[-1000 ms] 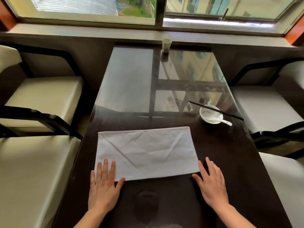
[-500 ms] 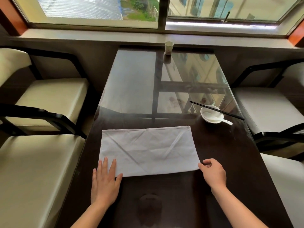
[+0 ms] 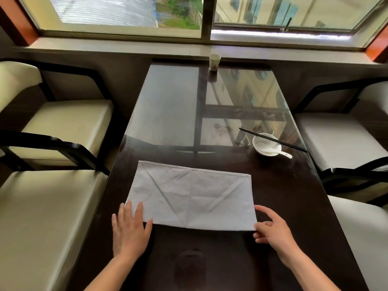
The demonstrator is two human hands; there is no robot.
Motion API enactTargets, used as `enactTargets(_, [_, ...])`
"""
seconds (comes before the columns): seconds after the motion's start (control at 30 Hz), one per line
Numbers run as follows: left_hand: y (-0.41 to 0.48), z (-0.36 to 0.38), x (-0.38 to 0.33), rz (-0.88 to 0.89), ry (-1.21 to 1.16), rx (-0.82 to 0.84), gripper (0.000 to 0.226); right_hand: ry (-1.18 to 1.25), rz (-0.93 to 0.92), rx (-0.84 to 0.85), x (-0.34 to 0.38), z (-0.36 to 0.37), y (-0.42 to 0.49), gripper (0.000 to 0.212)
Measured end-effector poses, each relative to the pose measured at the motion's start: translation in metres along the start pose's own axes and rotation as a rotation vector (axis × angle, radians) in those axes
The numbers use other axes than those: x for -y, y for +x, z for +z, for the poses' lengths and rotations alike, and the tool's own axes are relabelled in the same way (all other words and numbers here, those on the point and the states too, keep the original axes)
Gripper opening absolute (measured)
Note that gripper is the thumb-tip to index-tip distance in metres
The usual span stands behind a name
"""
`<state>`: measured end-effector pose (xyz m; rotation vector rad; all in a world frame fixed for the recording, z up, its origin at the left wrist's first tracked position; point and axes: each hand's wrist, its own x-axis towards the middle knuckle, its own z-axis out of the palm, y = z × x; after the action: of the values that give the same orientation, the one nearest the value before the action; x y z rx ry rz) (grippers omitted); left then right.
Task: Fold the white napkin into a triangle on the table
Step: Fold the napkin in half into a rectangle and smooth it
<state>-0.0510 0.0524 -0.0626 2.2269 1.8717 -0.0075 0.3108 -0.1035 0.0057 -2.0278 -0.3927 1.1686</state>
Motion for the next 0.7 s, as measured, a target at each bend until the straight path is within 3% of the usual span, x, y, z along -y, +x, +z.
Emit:
enactTargets(0.1, [-0.01,-0.006,-0.014,0.136,-0.022,-0.054,0.069,0.09,0.005,0.03,-0.006,-0.005,-0.018,0.045])
enactTargets(0.27, [-0.049,-0.007,-0.066,0.612,-0.157,-0.079,0.065,0.204,-0.013,-0.037,-0.014,-0.002,-0.043,0.027])
enactTargets(0.37, [-0.069,-0.002,-0.102,0.766,-0.159,-0.043,0.062,0.236,-0.019,-0.057,-0.016,0.001,-0.055,0.017])
enactTargets(0.57, [-0.076,0.0,-0.144,0.749,-0.264,-0.116,0.038,0.284,-0.056,-0.054,-0.015,0.001,-0.073,0.006])
enactTargets(0.7, [-0.079,-0.002,-0.146,0.638,-0.312,-0.085,0.032,0.282,-0.071,0.012,-0.015,-0.003,-0.074,0.007])
